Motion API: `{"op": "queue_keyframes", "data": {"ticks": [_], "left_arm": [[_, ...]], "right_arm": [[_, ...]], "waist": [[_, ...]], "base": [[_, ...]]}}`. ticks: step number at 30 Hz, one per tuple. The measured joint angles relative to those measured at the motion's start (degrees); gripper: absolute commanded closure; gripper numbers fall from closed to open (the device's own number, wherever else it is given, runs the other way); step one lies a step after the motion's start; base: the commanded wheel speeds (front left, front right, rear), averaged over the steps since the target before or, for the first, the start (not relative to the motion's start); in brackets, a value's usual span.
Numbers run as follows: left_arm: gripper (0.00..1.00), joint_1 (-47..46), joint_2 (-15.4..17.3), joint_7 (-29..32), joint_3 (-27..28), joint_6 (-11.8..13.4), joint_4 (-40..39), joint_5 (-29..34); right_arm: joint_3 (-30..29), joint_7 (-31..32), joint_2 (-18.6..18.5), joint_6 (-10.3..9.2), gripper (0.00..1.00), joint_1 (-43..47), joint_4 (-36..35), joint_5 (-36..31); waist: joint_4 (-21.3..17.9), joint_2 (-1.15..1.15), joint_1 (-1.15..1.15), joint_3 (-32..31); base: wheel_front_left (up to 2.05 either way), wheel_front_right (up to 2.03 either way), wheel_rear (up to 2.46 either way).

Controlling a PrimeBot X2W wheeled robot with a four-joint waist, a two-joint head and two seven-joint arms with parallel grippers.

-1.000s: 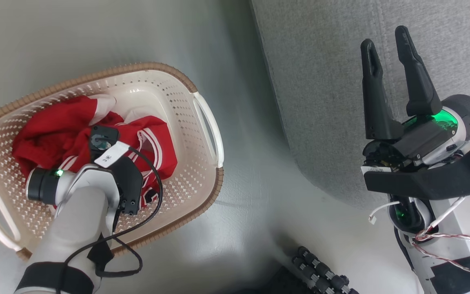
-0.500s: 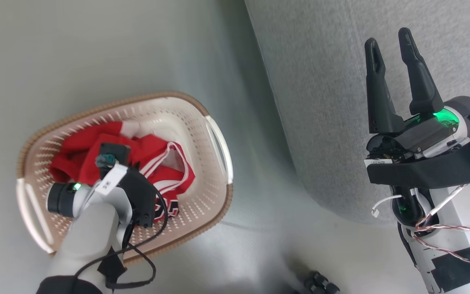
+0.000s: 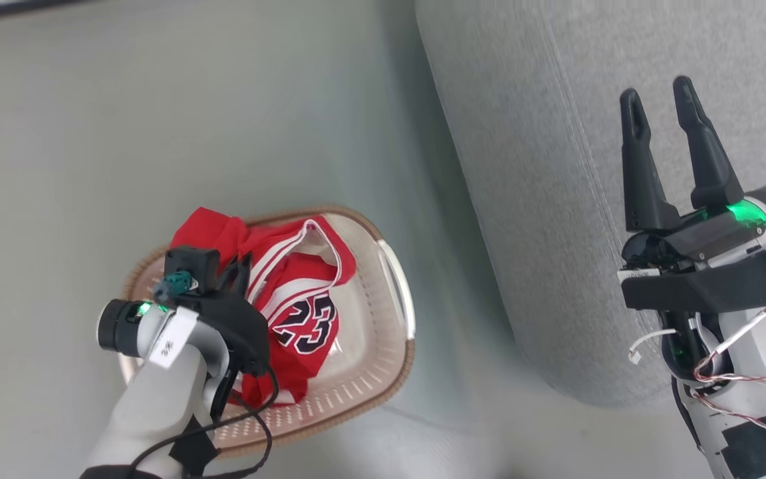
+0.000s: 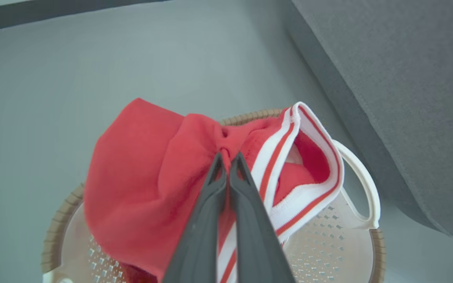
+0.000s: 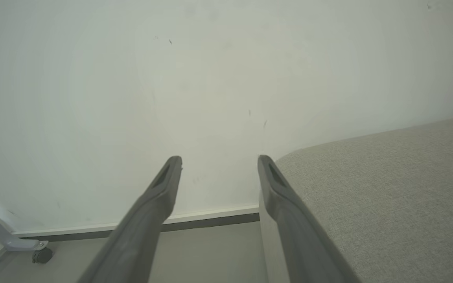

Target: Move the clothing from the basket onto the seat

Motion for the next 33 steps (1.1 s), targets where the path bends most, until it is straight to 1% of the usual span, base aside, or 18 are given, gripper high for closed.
{"op": "queue_keyframes", "data": {"ticks": [2, 8, 11, 17, 21, 27, 33], "left_arm": [[1.0, 0.51, -0.12, -1.32, -0.24, -0.07, -0.67, -0.26], [1.0, 2.65, -0.3, -2.55, -1.05, -0.57, -3.45, -1.05], [1.0, 4.13, -0.35, -3.05, -1.64, -1.0, -5.5, -2.81], [1.0, 6.63, -0.41, -3.42, -4.31, -1.07, -12.55, -5.9], [1.0, 7.73, -0.41, -3.54, -3.96, -1.08, -16.52, -6.92], [1.0, 8.38, -0.41, -3.54, -3.75, -1.08, -23.58, -7.81], [1.0, 8.0, -0.4, -3.55, -5.87, -1.08, -29.33, -8.47]], "right_arm": [[-0.2, 0.0, -0.35, 0.0, 0.0, 0.49, 0.3, -0.03], [-0.58, 0.0, -0.99, 0.0, 0.0, 2.49, 0.96, -0.03], [-0.82, 0.0, -1.14, 0.0, 0.0, 3.84, 1.36, -0.03], [-0.26, 0.01, -1.19, 0.0, 0.0, 6.52, 2.13, -0.03], [1.09, 0.01, -0.54, 0.0, 0.0, 8.11, 3.05, -0.03], [2.53, 0.01, -0.31, 0.0, 0.0, 10.63, 3.81, -0.01], [4.58, 0.01, -0.33, 0.0, 0.0, 14.53, 3.66, 0.03]], "waist": [[0.79, 0.0, 0.0, -1.55], [3.29, 0.0, 0.0, -6.19], [4.59, 0.0, 0.0, -8.57], [6.94, 0.0, -0.01, -13.42], [8.14, 0.0, -0.01, -16.77], [9.18, 0.0, 0.0, -21.84], [9.66, 0.0, 0.0, -26.75]], "base": [[0.0, 0.0, 0.0], [0.0, 0.0, 0.0], [0.0, 0.0, 0.0], [0.0, 0.0, 0.0], [0.0, 0.0, 0.0], [0.0, 0.0, 0.0], [0.0, 0.0, 0.0]]}}
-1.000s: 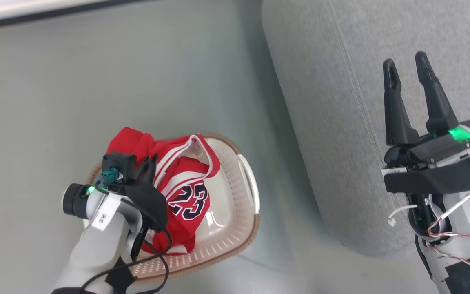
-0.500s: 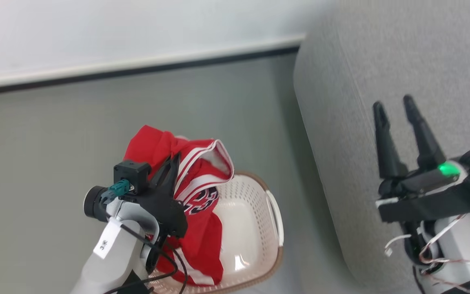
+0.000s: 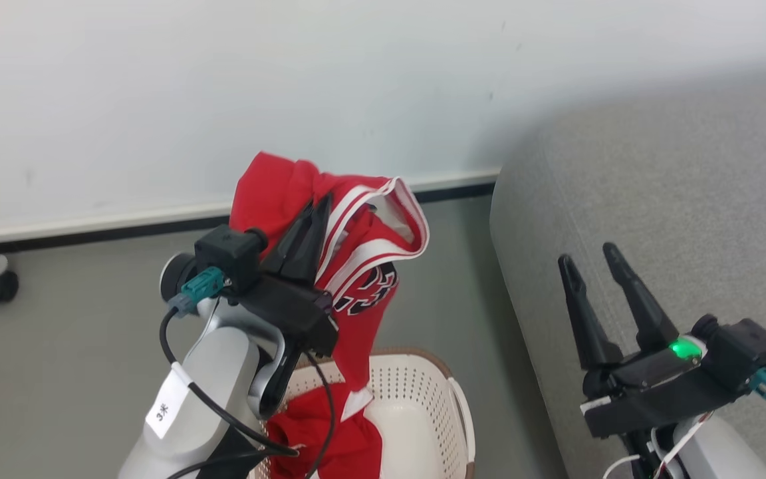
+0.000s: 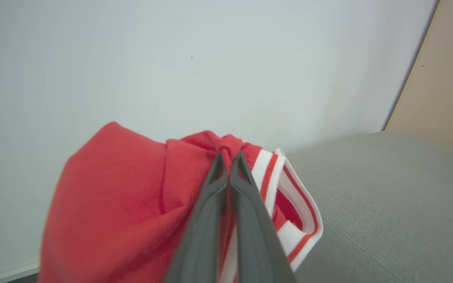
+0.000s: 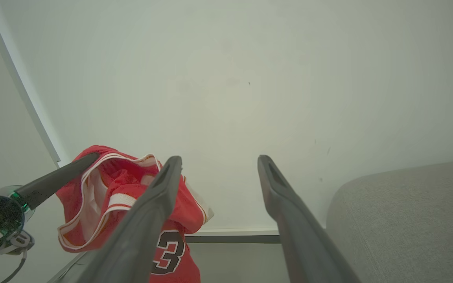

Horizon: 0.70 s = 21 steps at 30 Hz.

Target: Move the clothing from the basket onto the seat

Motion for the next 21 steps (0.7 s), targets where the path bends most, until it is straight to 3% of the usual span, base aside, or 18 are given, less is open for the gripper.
{"op": "queue_keyframes", "data": {"ticks": [13, 21], "left_arm": [[1.0, -2.39, -0.02, 0.73, -2.45, -0.4, -9.34, -1.05], [1.0, -3.09, 0.01, 2.75, -6.1, -0.41, -13.19, -3.09]], "right_arm": [[6.56, 0.0, -0.32, 0.0, 0.0, 3.32, -0.34, 0.44], [12.22, 0.78, -1.48, 0.0, 0.0, -1.56, 6.23, 0.02]], "waist": [[-0.26, 0.0, 0.01, -4.94], [0.3, 0.01, 0.01, -4.96]], "base": [[0.0, 0.0, 0.0], [0.0, 0.0, 0.0]]}}
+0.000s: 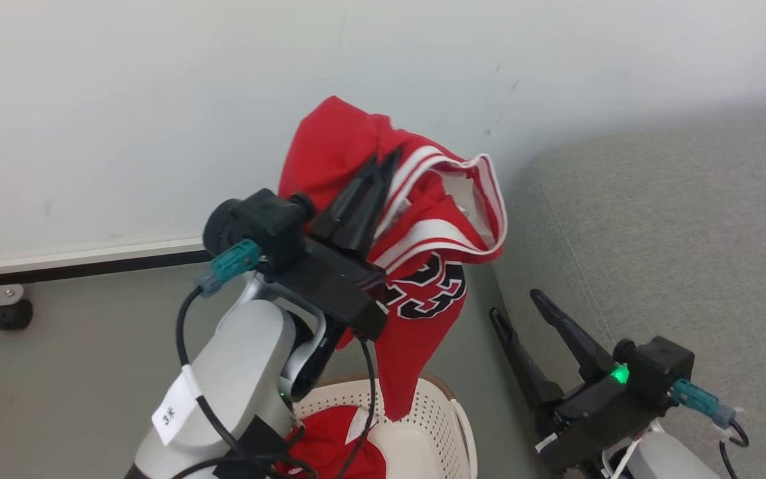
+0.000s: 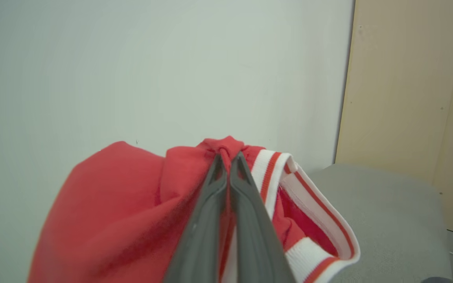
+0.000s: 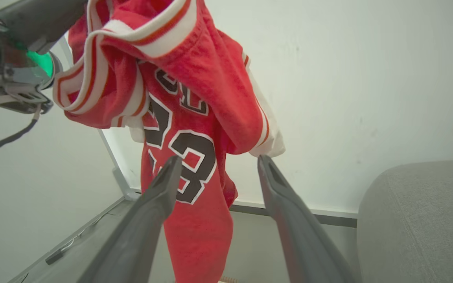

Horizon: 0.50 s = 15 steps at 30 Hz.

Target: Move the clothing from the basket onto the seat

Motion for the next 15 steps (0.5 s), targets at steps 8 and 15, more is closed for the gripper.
{"op": "queue_keyframes", "data": {"ticks": [8, 15], "left_arm": [[1.0, -0.91, 0.08, 1.43, -4.34, 0.0, -2.14, -2.88], [1.0, -2.32, 0.07, 2.41, -8.5, 0.15, -3.41, -4.8]], "right_arm": [[3.97, 2.09, 0.27, 0.01, 0.0, -6.34, 7.64, -0.05], [12.44, 3.87, 0.27, 0.03, 0.0, -11.27, 12.83, 2.32]], "waist": [[2.08, 0.0, 0.0, 0.0], [4.6, 0.0, 0.0, 0.03]], "base": [[0.0, 0.0, 0.0], [0.0, 0.0, 0.0]]}}
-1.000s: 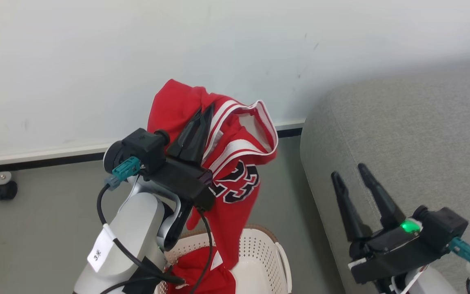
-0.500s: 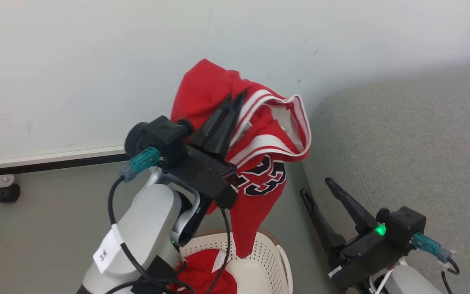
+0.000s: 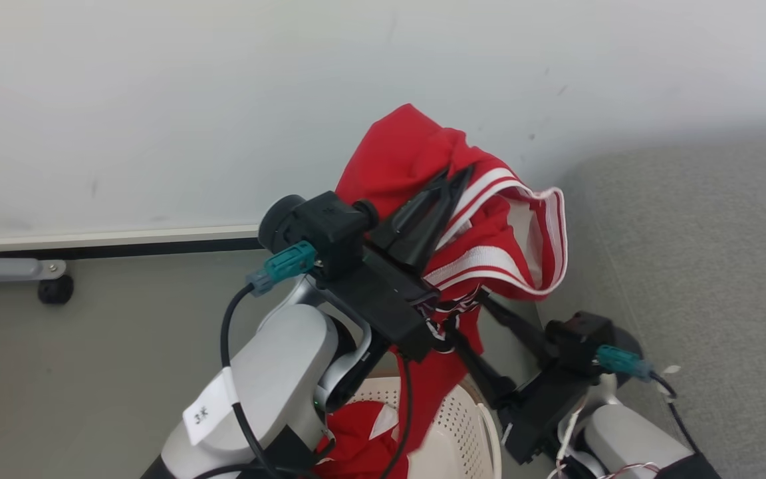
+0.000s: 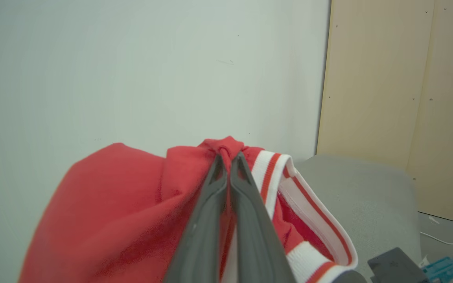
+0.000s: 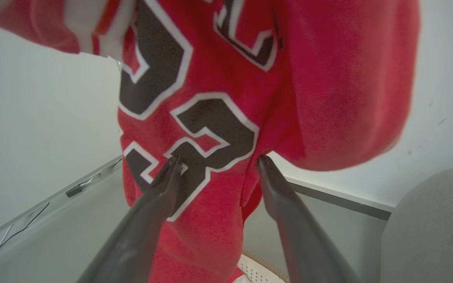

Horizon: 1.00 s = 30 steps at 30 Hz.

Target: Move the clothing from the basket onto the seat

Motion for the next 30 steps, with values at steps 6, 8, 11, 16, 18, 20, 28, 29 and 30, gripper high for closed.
{"op": "queue_keyframes", "data": {"ticks": [6, 8, 11, 16, 18, 20, 28, 29, 30], "left_arm": [[1.0, -0.52, 0.0, 0.53, -2.01, 0.43, -0.4, -1.54], [1.0, -0.69, 0.01, 0.57, -2.41, 0.86, -0.38, -1.68], [1.0, -0.74, 0.04, 0.81, -2.96, 0.93, -0.41, -2.09], [1.0, -0.74, 0.07, 1.1, -3.72, 1.42, -0.73, -2.48], [1.0, -0.74, 0.12, 1.27, -4.22, 1.71, -1.12, -3.2], [1.0, -0.76, 0.12, 1.42, -4.59, 1.88, -1.56, -4.0], [1.0, -0.75, 0.11, 1.82, -4.22, 2.46, -1.55, -4.35], [1.0, -0.75, 0.12, 1.82, -4.01, 2.71, -1.47, -4.42], [1.0, -0.74, 0.11, 1.82, -3.8, 2.89, -1.34, -4.5]], "right_arm": [[5.43, 0.42, 0.59, 0.01, 0.0, -3.06, 2.26, 2.44], [6.28, 0.34, 1.0, 0.01, 0.0, -4.2, 3.48, 3.54], [7.13, -0.16, 1.25, 0.01, 0.0, -5.38, 5.19, 5.54], [11.37, -0.63, 1.44, 0.01, 0.0, -6.99, 6.77, 8.75], [13.45, -0.69, 1.92, 0.01, 0.0, -7.73, 7.05, 9.56], [14.67, -1.14, 2.59, 0.01, 0.6, -8.3, 7.34, 10.68], [15.72, -3.2, 3.08, 0.01, 1.0, -10.16, 8.38, 14.73], [15.84, -3.31, 2.88, 0.01, 1.0, -10.15, 8.33, 15.27], [15.86, -3.65, 2.59, 0.01, 1.0, -10.11, 8.2, 15.74]], "waist": [[1.88, 0.0, 0.0, -0.03], [2.56, 0.0, 0.0, -0.09], [3.45, 0.0, 0.0, -0.24], [4.59, 0.0, 0.0, -0.54], [4.9, 0.0, 0.0, -0.69], [5.16, 0.0, 0.0, -0.78], [5.58, 0.0, 0.0, -0.84], [5.59, 0.0, 0.0, -0.83], [5.59, 0.0, 0.0, -0.83]], "base": [[0.0, 0.0, 0.0], [0.0, 0.0, 0.0], [0.0, 0.0, 0.0], [0.0, 0.0, 0.0], [0.0, 0.0, 0.0], [0.0, 0.0, 0.0], [0.0, 0.0, 0.0], [0.0, 0.0, 0.0], [0.0, 0.0, 0.0]]}}
